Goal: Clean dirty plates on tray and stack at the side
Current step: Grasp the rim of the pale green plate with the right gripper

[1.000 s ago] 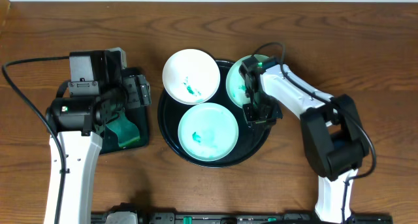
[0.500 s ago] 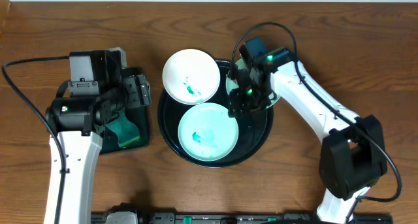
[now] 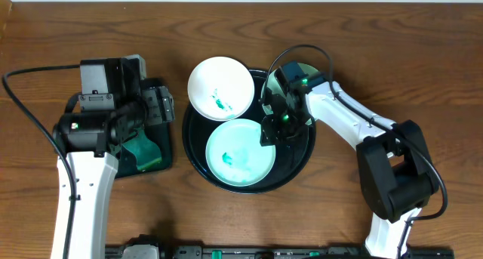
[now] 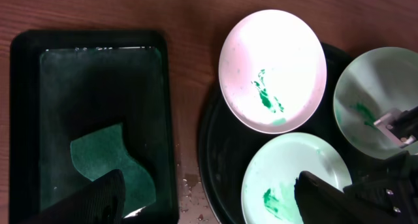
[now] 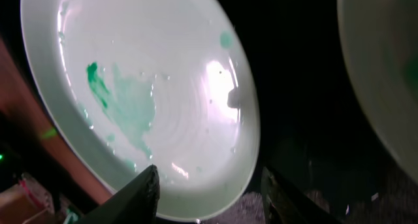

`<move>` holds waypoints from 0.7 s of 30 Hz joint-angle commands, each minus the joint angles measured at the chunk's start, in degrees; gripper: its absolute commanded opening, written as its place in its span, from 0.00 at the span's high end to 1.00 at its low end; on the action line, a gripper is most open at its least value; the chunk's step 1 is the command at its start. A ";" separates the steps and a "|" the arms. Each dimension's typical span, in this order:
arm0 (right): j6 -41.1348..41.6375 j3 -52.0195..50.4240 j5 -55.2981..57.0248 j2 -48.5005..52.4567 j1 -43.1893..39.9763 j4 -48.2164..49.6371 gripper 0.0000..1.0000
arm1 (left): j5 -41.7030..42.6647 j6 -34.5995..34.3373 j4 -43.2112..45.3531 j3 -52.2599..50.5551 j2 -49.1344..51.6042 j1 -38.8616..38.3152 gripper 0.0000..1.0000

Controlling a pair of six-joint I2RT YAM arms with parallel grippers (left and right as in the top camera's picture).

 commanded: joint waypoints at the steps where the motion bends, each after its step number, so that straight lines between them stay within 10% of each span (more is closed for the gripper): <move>1: -0.96 -1.95 -1.05 1.51 0.98 1.79 0.51 | -0.28 0.31 0.04 0.83 0.11 -0.09 0.16; 21: 8.11 -2.91 3.39 3.78 3.85 9.33 0.82 | -0.31 0.31 -1.40 0.83 0.11 -0.09 0.08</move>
